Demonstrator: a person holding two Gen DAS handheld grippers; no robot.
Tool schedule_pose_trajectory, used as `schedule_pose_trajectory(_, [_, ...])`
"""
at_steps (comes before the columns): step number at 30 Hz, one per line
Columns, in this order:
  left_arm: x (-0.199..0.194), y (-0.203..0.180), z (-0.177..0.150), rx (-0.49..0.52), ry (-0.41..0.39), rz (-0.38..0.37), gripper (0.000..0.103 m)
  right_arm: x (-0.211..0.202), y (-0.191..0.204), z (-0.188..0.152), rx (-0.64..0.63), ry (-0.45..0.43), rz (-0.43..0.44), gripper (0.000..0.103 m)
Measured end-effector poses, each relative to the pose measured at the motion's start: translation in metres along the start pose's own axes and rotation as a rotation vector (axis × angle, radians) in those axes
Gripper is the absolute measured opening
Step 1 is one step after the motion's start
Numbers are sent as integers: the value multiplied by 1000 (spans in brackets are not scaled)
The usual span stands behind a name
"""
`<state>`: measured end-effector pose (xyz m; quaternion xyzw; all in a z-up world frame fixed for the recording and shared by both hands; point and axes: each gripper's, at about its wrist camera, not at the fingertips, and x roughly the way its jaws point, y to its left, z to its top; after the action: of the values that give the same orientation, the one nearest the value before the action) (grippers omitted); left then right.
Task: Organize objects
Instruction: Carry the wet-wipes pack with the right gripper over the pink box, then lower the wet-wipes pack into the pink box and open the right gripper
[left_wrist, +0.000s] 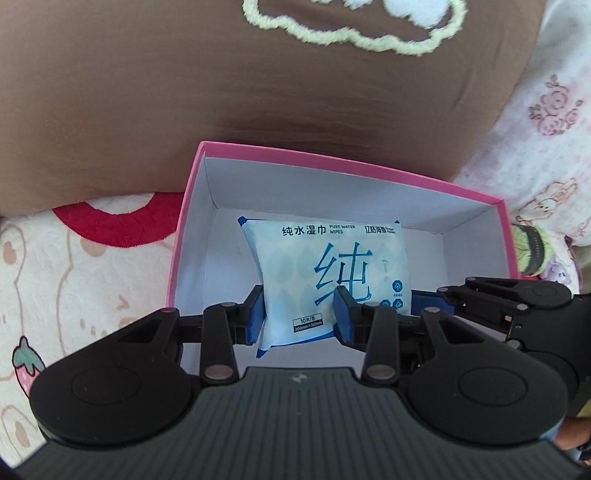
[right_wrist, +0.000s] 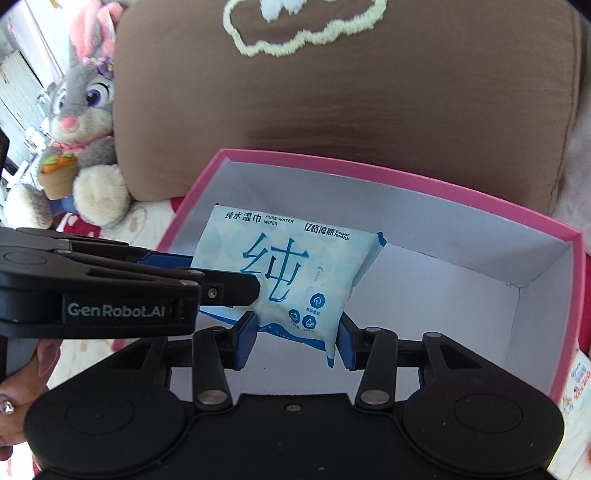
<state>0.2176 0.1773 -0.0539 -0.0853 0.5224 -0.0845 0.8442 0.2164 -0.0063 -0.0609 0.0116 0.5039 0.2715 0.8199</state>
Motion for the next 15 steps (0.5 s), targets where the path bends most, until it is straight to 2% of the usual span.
schedule_pose_trajectory(4, [14, -2, 2, 26, -6, 38, 38, 17, -4, 7, 30, 20, -11, 50])
schedule_pose_trajectory(7, [23, 2, 4, -8, 31, 34, 38, 26, -8, 10, 47, 49, -10, 49])
schedule_pose_trajectory(10, [29, 1, 4, 23, 25, 45, 37, 32, -12, 9, 60, 55, 4, 49])
schedule_pose_trajectory(15, [42, 1, 5, 0, 32, 42, 38, 41, -20, 11, 71, 64, 2, 49])
